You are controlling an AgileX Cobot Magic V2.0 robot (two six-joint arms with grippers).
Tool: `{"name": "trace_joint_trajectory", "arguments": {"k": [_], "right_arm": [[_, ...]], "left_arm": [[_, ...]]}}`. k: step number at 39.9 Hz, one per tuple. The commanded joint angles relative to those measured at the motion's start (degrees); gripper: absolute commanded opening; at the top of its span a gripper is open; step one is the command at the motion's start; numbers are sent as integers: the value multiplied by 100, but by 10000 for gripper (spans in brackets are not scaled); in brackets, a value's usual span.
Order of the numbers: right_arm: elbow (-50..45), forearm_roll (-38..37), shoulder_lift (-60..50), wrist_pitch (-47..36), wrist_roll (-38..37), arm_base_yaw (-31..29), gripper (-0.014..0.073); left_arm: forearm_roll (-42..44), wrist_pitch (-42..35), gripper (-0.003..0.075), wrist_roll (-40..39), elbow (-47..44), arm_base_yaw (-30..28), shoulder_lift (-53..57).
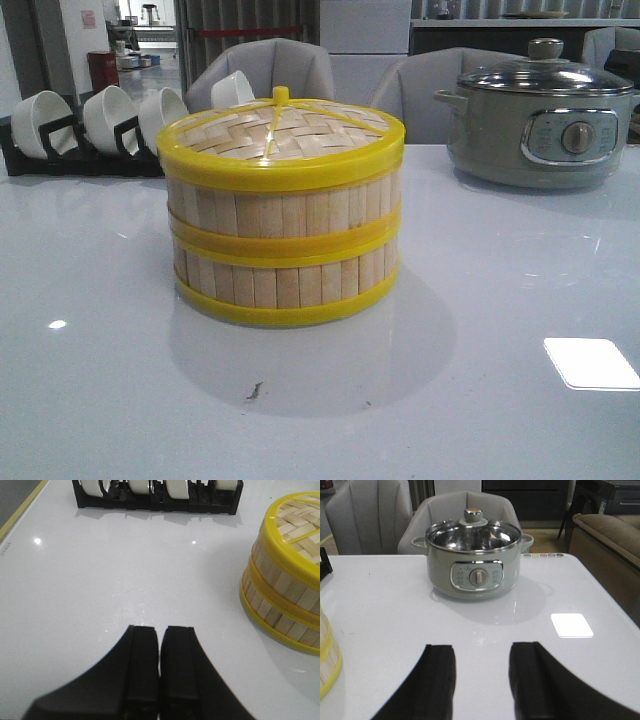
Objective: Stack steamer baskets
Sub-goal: 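Open the right gripper and raise it away from the lid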
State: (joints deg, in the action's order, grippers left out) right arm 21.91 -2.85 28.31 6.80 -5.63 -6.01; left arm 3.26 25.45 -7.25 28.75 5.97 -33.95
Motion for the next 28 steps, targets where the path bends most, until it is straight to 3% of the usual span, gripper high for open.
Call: {"name": "trace_joint_trajectory", "arguments": {"k": [1, 18, 22, 25, 26, 28], "right_arm": [[-173, -87, -250, -591, 53, -35, 371], [-1140, -87, -1332, -855, 53, -35, 367], [-1140, -87, -1370, -827, 53, -35, 251], [-1140, -87, -1370, -787, 53, -35, 38], [-1140, -87, -1370, -781, 53, -35, 13], [-1140, -87, -1370, -776, 53, -35, 57]], "left_arm": [[16, -457, 83, -32, 169, 43, 2], [16, -457, 83, -32, 169, 43, 2], [16, -457, 83, -32, 169, 43, 2], [16, -457, 83, -32, 169, 43, 2], [16, -457, 83, -32, 169, 43, 2], [16, -457, 83, -32, 169, 43, 2]]}}
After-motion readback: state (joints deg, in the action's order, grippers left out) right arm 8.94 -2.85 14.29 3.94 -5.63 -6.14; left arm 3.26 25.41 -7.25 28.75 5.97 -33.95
